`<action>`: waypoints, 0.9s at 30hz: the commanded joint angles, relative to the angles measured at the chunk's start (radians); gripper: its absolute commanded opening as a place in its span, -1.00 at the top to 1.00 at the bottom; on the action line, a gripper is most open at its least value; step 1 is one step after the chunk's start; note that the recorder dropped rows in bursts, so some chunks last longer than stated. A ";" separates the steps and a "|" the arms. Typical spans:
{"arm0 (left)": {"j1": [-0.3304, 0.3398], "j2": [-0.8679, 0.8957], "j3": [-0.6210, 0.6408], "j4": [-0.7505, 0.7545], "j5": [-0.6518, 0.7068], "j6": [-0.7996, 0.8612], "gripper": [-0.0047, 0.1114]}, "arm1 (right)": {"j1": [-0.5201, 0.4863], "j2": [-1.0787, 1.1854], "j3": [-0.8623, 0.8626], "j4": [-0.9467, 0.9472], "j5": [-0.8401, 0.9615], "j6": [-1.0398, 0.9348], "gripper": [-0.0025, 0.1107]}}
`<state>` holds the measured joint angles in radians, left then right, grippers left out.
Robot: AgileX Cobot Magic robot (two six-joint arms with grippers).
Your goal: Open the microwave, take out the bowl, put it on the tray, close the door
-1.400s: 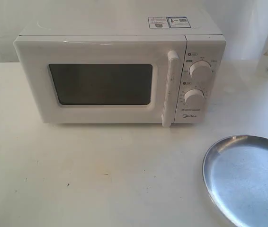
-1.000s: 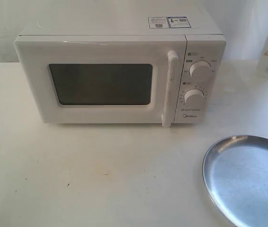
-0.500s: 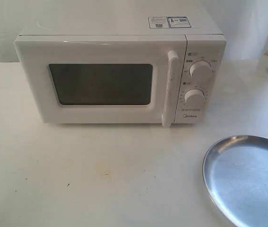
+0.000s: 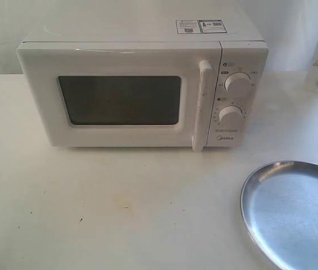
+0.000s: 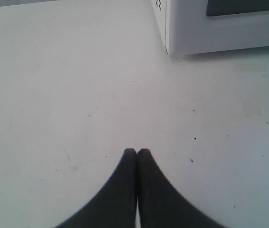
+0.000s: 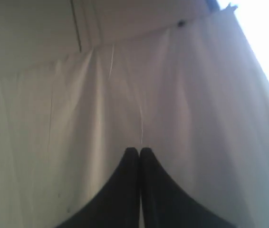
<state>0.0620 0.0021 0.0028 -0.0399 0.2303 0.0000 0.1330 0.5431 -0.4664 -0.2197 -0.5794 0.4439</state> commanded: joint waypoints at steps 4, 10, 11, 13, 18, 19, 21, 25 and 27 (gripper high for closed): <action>-0.005 -0.002 -0.003 -0.013 0.002 0.000 0.92 | -0.004 0.393 -0.020 -0.581 -0.053 0.262 0.96; -0.005 -0.002 -0.003 -0.013 0.002 0.000 0.92 | -0.004 0.743 -0.020 -0.719 -0.518 0.242 0.96; -0.005 -0.002 -0.003 -0.013 0.002 0.000 0.92 | -0.004 0.801 -0.022 -0.694 -0.578 0.227 0.96; -0.005 -0.002 -0.003 -0.013 0.002 0.000 0.92 | -0.004 0.904 -0.024 -0.656 -0.642 0.183 0.95; -0.005 -0.002 -0.003 -0.013 0.002 0.000 0.92 | 0.007 1.066 -0.032 -0.647 -0.642 0.009 0.58; -0.005 -0.002 -0.003 -0.013 0.002 0.000 0.92 | 0.012 1.094 -0.032 -0.644 -0.642 -0.026 0.45; -0.005 -0.002 -0.003 -0.013 0.002 0.000 0.92 | 0.027 1.139 -0.032 -0.644 -0.642 -0.091 0.19; -0.005 -0.002 -0.003 -0.013 0.002 0.000 0.92 | 0.066 1.217 -0.043 -0.618 -0.642 -0.205 -0.25; -0.005 -0.002 -0.003 -0.013 0.002 0.000 0.92 | 0.084 1.245 -0.055 -0.615 -0.642 -0.221 -0.28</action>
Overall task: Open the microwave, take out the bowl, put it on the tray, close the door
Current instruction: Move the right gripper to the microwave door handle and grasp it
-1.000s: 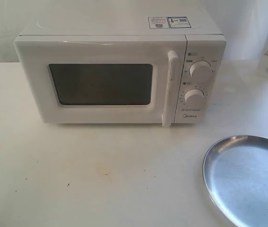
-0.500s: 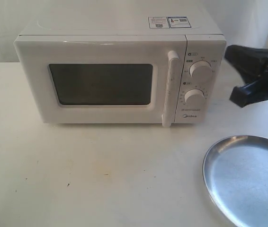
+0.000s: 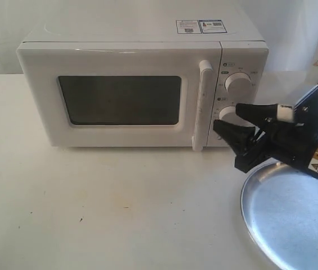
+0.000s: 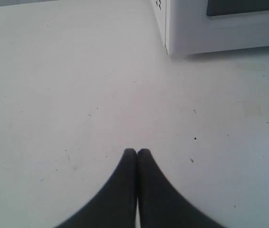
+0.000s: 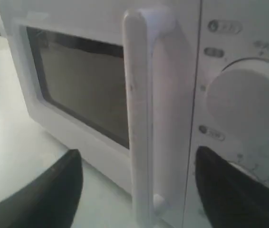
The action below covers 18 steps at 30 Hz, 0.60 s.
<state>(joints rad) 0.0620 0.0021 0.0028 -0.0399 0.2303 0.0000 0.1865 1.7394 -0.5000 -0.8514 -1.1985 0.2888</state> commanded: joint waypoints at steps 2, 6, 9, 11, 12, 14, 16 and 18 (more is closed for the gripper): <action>-0.005 -0.002 -0.003 -0.013 0.002 0.000 0.92 | 0.051 0.073 -0.038 0.035 -0.023 -0.078 -0.27; -0.005 -0.002 -0.003 -0.013 0.002 0.000 0.92 | 0.080 0.098 -0.060 0.122 -0.023 -0.084 -0.24; -0.005 -0.002 -0.003 -0.013 0.002 0.000 0.92 | 0.092 0.097 -0.086 0.142 -0.023 -0.086 -0.22; -0.005 -0.002 -0.003 -0.013 0.002 0.000 0.92 | 0.099 0.097 -0.110 0.144 -0.023 -0.086 -0.20; -0.005 -0.002 -0.003 -0.013 0.002 0.000 0.92 | 0.107 0.097 -0.121 0.149 -0.023 -0.086 -0.20; -0.005 -0.002 -0.003 -0.013 0.002 0.000 0.92 | 0.125 0.097 -0.136 0.147 -0.023 -0.077 -0.18; -0.005 -0.002 -0.003 -0.013 0.002 0.000 0.92 | 0.148 0.097 -0.143 0.145 -0.023 -0.075 -0.16; -0.005 -0.002 -0.003 -0.013 0.002 0.000 0.92 | 0.176 0.097 -0.151 0.155 -0.023 -0.086 -0.13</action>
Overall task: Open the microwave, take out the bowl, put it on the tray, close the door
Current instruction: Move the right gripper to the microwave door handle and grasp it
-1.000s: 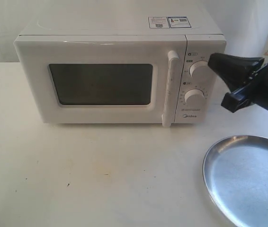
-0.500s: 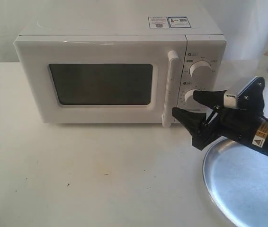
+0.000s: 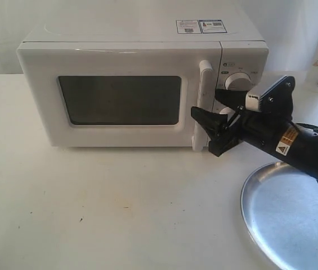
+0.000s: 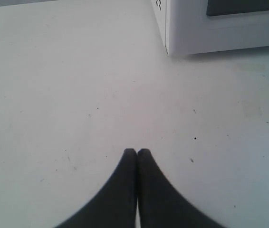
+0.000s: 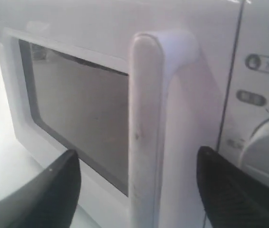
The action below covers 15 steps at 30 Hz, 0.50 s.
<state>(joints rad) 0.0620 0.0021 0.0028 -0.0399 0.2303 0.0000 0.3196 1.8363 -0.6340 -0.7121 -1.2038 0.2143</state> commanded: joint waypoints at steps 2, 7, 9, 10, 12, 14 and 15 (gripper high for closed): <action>-0.005 -0.002 -0.003 -0.013 0.002 0.000 0.92 | 0.065 0.000 -0.032 0.054 -0.017 -0.012 -0.10; -0.005 -0.002 -0.003 -0.013 0.002 0.000 0.92 | 0.100 0.000 -0.066 0.172 -0.017 -0.012 -0.02; -0.005 -0.002 -0.003 -0.013 0.002 0.000 0.92 | 0.106 0.000 -0.078 0.170 -0.017 -0.012 0.12; -0.005 -0.002 -0.003 -0.013 0.002 0.000 0.92 | 0.111 0.000 -0.080 0.170 -0.017 -0.012 0.21; -0.005 -0.002 -0.003 -0.013 0.002 0.000 0.92 | 0.119 0.000 -0.088 0.170 -0.017 -0.012 0.52; -0.005 -0.002 -0.003 -0.013 0.002 0.000 0.92 | 0.128 0.000 -0.092 0.170 -0.017 -0.012 0.90; -0.005 -0.002 -0.003 -0.013 0.002 0.000 0.92 | 0.130 0.000 -0.092 0.170 -0.017 -0.012 0.95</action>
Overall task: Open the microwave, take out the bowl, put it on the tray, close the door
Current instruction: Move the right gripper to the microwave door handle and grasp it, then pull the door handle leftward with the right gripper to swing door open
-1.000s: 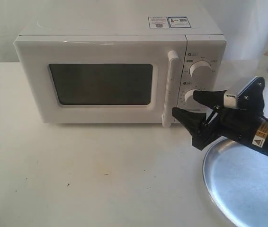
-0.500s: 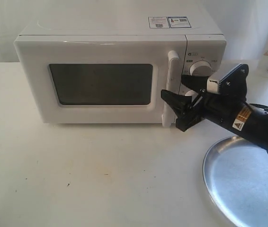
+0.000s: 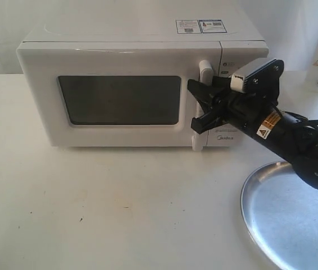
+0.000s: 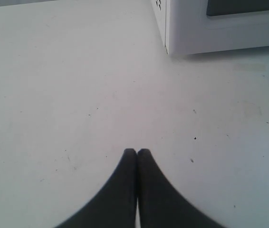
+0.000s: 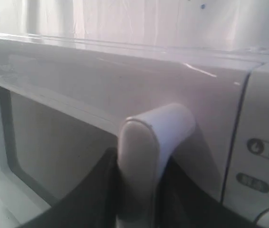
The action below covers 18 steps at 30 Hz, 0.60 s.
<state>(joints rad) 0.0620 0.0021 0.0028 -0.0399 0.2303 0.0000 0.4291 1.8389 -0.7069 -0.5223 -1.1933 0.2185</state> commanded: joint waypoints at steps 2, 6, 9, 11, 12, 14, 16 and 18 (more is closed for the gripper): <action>-0.005 -0.002 -0.003 -0.013 0.002 0.000 0.92 | 0.028 -0.002 -0.019 -0.020 -0.028 -0.031 0.96; -0.005 -0.002 -0.003 -0.013 0.002 0.000 0.92 | 0.028 -0.002 -0.019 -0.075 -0.028 -0.039 0.96; -0.005 -0.002 -0.003 -0.013 0.002 0.000 0.92 | 0.028 -0.002 -0.019 -0.133 -0.028 -0.039 0.96; -0.005 -0.002 -0.003 -0.013 0.002 0.000 0.92 | 0.028 -0.004 -0.019 -0.177 -0.028 -0.039 0.96; -0.005 -0.002 -0.003 -0.013 0.002 0.000 0.92 | 0.028 -0.004 -0.017 -0.197 -0.028 -0.039 0.96; -0.005 -0.002 -0.003 -0.013 0.002 0.000 0.92 | 0.028 -0.014 -0.013 -0.251 -0.028 -0.032 0.96; -0.005 -0.002 -0.003 -0.013 0.002 0.000 0.92 | 0.028 -0.032 -0.006 -0.291 -0.028 -0.032 0.96; -0.005 -0.002 -0.003 -0.013 0.002 0.000 0.92 | 0.028 -0.055 0.010 -0.293 -0.028 -0.032 0.96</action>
<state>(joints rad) 0.0620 0.0021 0.0028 -0.0399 0.2303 0.0000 0.4291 1.8232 -0.7140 -0.5712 -1.1579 0.2241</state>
